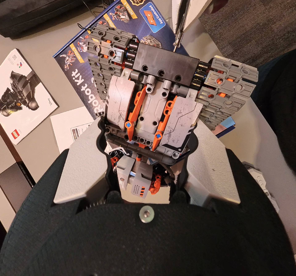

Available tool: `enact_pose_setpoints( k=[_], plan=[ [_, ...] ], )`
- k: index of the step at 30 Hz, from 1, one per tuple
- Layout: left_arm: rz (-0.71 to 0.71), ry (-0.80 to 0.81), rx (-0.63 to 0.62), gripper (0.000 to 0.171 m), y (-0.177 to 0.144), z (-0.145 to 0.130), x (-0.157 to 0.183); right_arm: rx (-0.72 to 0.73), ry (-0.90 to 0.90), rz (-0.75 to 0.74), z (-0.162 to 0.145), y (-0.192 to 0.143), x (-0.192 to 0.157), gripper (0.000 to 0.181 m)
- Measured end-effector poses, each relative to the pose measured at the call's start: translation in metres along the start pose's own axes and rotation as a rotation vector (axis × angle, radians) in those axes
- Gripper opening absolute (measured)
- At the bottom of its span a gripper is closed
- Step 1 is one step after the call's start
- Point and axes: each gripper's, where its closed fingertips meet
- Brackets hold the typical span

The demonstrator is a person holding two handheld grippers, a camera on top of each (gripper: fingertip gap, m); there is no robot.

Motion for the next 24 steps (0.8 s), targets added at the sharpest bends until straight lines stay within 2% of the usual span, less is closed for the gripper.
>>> enact_pose_setpoints(
  k=[7,20,24],
  plan=[
    [0.001,-0.002,-0.003,0.101,-0.0002,-0.0003,0.0009,-0.069,-0.199,0.022,0.0004,0.0004,-0.0018,0.001],
    [-0.001,-0.003,-0.006,0.101,-0.0008,-0.0027,0.0009,-0.224,-0.695,0.059,-0.0044,0.0021,-0.0044,0.0],
    [0.0,0.0,-0.013,0.102,-0.0013,-0.0038,0.001,-0.223,-0.648,0.093,-0.0042,0.0028,-0.0035,0.001]
  ],
)
Point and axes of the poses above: each gripper's, where its closed fingertips meet, y out along the fingers, z out of its top, x = y × z across the jaws, and after that the axes turned 4 degrees about x, right-handed
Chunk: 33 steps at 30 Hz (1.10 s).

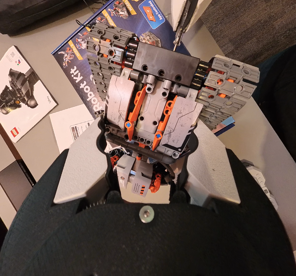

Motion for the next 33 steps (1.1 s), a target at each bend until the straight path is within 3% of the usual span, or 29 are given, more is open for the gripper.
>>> enact_pose_setpoints(
  k=[11,16,18,20,24,28,33],
  plan=[
    [0.033,-0.024,0.029,0.101,0.0,0.003,0.003,0.086,0.427,-0.053,-0.008,0.001,-0.005,0.0],
    [0.044,-0.032,0.035,0.101,-0.001,0.004,0.003,0.144,0.617,-0.128,-0.019,-0.023,0.008,0.0],
    [0.055,-0.039,0.033,0.101,-0.001,0.003,0.003,0.101,0.662,-0.174,-0.029,-0.033,-0.001,0.019],
    [0.064,-0.045,0.039,0.101,-0.002,0.003,0.003,0.032,0.643,-0.207,-0.036,-0.03,-0.023,0.038],
    [0.074,-0.048,0.041,0.1,-0.002,0.004,0.004,-0.087,0.398,-0.317,-0.051,-0.011,-0.057,0.037],
    [0.078,-0.053,0.046,0.1,-0.002,0.005,0.004,-0.128,0.252,-0.376,-0.062,0.004,-0.065,0.039],
    [0.087,-0.054,0.05,0.1,-0.002,0.005,0.005,-0.139,0.18,-0.437,-0.065,0.011,-0.058,0.006]
  ],
)
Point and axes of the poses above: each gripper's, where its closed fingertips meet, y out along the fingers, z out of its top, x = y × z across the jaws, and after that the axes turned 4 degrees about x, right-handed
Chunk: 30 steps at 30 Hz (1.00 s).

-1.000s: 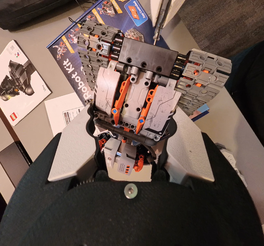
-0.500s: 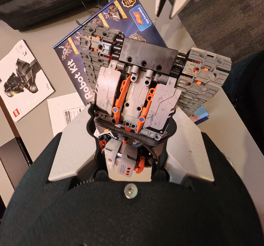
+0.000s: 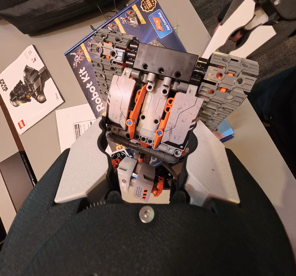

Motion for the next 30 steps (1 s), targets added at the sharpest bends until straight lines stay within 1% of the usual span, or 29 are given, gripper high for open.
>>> enact_pose_setpoints(
  k=[4,6,9,11,12,14,16,18,20,21,22,23,25,26,29,30],
  plan=[
    [0.008,-0.008,0.012,0.098,-0.004,0.0,0.0,0.019,0.058,0.028,0.003,-0.002,0.001,0.006],
    [0.014,-0.027,0.024,0.101,-0.009,0.001,-0.001,0.024,0.097,0.045,0.005,-0.004,0.004,0.006],
    [0.068,-0.042,0.03,0.103,-0.026,0.002,-0.007,0.061,0.231,0.081,0.013,-0.012,0.014,0.006],
    [0.124,-0.047,0.044,0.102,-0.042,0.008,-0.011,0.05,0.274,0.111,0.017,-0.021,0.024,0.006],
    [0.153,-0.044,0.057,0.101,-0.051,0.014,-0.012,0.067,0.298,0.127,0.024,-0.029,0.031,0.006],
    [0.212,-0.01,0.097,0.089,-0.066,0.035,-0.009,0.118,0.375,0.174,0.043,-0.049,0.046,0.006],
    [0.206,0.04,0.162,0.079,-0.07,0.066,0.01,0.177,0.41,0.234,0.069,-0.068,0.06,0.006],
    [0.164,0.101,0.207,0.072,-0.059,0.095,0.035,0.209,0.425,0.323,0.094,-0.079,0.065,0.005],
    [0.143,0.168,0.258,0.06,-0.043,0.122,0.056,0.214,0.399,0.405,0.112,-0.083,0.063,0.005],
    [0.128,0.208,0.255,0.055,-0.035,0.128,0.065,0.213,0.388,0.447,0.119,-0.084,0.061,0.005],
    [0.142,0.254,0.244,0.05,-0.027,0.132,0.069,0.214,0.386,0.483,0.125,-0.085,0.06,0.005],
    [0.17,0.295,0.231,0.046,-0.021,0.134,0.069,0.211,0.394,0.518,0.129,-0.085,0.059,0.005],
    [0.175,0.338,0.195,0.038,-0.009,0.132,0.072,0.219,0.421,0.574,0.135,-0.086,0.06,0.005],
    [0.188,0.35,0.194,0.033,-0.007,0.133,0.072,0.213,0.436,0.599,0.137,-0.087,0.061,0.005],
    [0.269,0.379,0.193,0.002,-0.006,0.138,0.065,0.186,0.429,0.64,0.136,-0.087,0.062,0.005],
    [0.282,0.384,0.19,0.001,-0.006,0.139,0.064,0.183,0.429,0.646,0.137,-0.087,0.063,0.005]
  ],
)
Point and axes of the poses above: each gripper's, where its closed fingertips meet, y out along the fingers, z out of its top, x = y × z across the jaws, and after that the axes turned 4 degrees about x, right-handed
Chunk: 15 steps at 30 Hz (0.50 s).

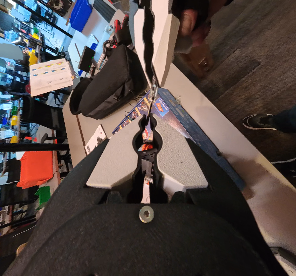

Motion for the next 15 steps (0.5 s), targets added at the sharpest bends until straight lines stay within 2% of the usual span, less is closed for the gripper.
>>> enact_pose_setpoints(
  k=[6,10,13,15],
  plan=[
    [0.041,0.011,-0.005,0.0,0.005,0.003,-0.003,0.043,0.046,0.045,0.011,-0.006,0.008,0.007],
    [0.088,0.001,-0.001,0.0,0.008,0.01,-0.009,0.054,0.106,0.086,0.015,-0.007,0.01,0.022],
    [0.107,0.003,-0.018,0.0,0.014,0.015,-0.009,0.06,0.135,0.126,0.017,-0.006,0.007,0.018],
    [0.123,0.006,-0.029,0.0,0.017,0.017,-0.01,0.053,0.127,0.122,0.017,-0.006,0.009,0.006]
  ],
)
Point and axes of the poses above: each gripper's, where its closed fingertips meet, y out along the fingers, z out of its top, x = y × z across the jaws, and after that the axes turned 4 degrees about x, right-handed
